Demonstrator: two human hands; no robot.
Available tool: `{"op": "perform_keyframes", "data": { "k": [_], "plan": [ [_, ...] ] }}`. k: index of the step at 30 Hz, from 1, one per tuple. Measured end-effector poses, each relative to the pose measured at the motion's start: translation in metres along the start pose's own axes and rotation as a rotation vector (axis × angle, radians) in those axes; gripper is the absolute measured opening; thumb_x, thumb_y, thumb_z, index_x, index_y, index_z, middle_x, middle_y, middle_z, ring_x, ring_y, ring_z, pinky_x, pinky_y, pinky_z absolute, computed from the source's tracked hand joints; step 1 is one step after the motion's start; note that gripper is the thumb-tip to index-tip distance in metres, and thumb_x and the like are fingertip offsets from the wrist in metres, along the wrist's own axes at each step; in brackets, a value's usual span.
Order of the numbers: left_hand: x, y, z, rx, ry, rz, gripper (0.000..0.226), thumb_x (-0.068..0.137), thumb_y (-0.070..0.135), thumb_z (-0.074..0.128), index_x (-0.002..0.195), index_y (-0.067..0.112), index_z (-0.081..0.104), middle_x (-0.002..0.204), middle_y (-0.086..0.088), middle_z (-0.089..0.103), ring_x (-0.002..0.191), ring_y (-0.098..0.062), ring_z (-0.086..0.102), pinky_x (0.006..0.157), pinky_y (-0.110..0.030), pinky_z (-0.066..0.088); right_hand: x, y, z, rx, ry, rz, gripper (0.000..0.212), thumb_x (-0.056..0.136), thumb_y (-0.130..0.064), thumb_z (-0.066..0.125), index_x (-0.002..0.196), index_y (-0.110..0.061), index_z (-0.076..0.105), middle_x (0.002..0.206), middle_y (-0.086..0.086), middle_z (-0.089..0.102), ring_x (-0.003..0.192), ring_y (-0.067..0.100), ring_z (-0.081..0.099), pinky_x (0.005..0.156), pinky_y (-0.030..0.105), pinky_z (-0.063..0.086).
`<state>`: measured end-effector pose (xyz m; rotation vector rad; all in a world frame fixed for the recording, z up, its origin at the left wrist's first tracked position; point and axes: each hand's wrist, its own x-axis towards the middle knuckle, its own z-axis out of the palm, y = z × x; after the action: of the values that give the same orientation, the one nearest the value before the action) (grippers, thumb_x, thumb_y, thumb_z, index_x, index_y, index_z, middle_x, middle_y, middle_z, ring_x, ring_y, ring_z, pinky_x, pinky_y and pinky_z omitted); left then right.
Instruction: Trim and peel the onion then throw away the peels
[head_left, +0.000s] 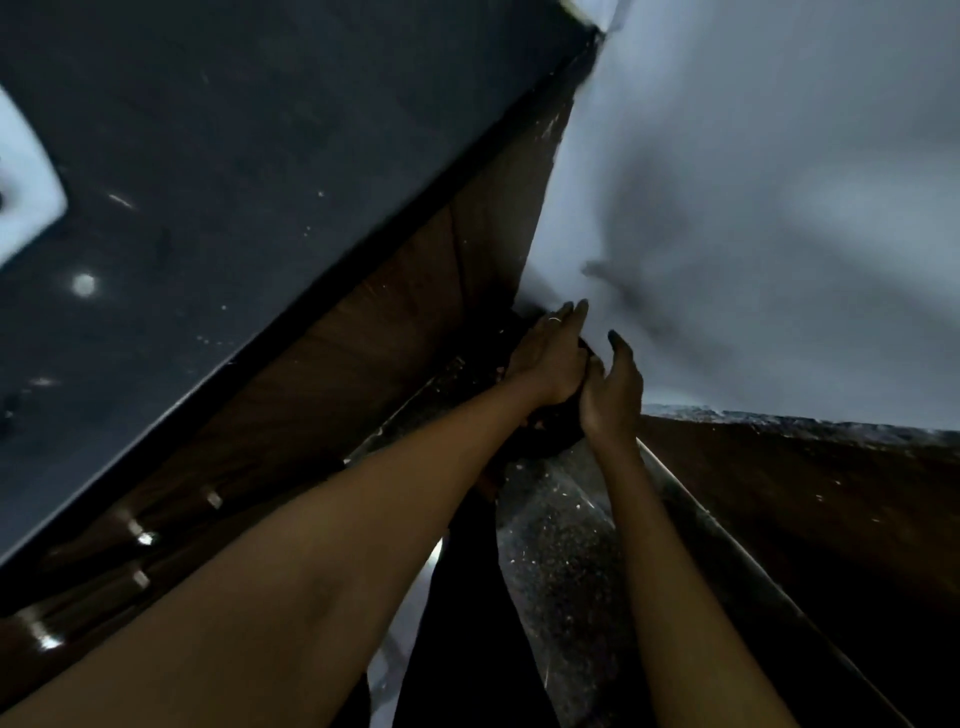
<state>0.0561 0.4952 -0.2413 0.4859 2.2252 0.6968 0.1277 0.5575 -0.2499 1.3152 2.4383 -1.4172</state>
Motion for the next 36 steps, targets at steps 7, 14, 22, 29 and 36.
{"op": "perform_keyframes", "data": {
  "k": [7,14,22,29,36],
  "plan": [
    [-0.035,0.015,-0.052,0.260,0.111,0.251,0.066,0.094,0.015,0.049,0.151,0.015,0.015,0.159,-0.011,0.018,0.144,-0.031,0.019,0.118,-0.040,0.016,-0.012,-0.047,-0.019,-0.403,0.035,-0.322,0.053,0.094,-0.011,0.043,0.145,-0.012,0.027,0.154,0.012,0.026,0.141,0.030,0.024,0.116,0.044,0.022],
    [-0.112,0.031,-0.146,0.160,0.382,0.354,0.059,0.094,0.016,0.049,0.148,0.016,0.026,0.151,-0.009,0.034,0.135,-0.028,0.035,0.108,-0.041,0.036,-0.060,-0.152,-0.036,-0.294,0.104,-0.571,0.052,0.089,-0.010,0.051,0.139,-0.009,0.038,0.145,0.014,0.041,0.134,0.032,0.037,0.109,0.047,0.029],
    [-0.223,-0.028,-0.251,0.019,0.714,0.304,0.057,0.090,0.015,0.047,0.145,0.021,0.035,0.146,-0.002,0.043,0.131,-0.018,0.040,0.108,-0.033,0.037,-0.141,-0.270,0.023,-0.232,0.001,-0.877,0.047,0.083,-0.009,0.052,0.130,-0.006,0.048,0.137,0.014,0.050,0.127,0.032,0.045,0.104,0.047,0.035],
    [-0.307,-0.139,-0.304,0.006,0.918,0.117,0.056,0.093,0.026,0.049,0.146,0.026,0.029,0.147,0.001,0.041,0.131,-0.014,0.038,0.102,-0.028,0.037,-0.221,-0.338,0.111,-0.254,-0.176,-1.107,0.050,0.083,-0.008,0.056,0.132,-0.015,0.047,0.141,0.007,0.047,0.129,0.024,0.043,0.104,0.040,0.033],
    [-0.344,-0.227,-0.328,-0.066,0.958,-0.035,0.058,0.094,0.030,0.051,0.147,0.022,0.028,0.148,-0.002,0.040,0.133,-0.019,0.038,0.105,-0.029,0.033,-0.266,-0.361,0.190,-0.324,-0.304,-1.183,0.047,0.087,-0.010,0.055,0.133,-0.013,0.046,0.142,0.006,0.044,0.135,0.021,0.037,0.110,0.038,0.028]
  ]
}}
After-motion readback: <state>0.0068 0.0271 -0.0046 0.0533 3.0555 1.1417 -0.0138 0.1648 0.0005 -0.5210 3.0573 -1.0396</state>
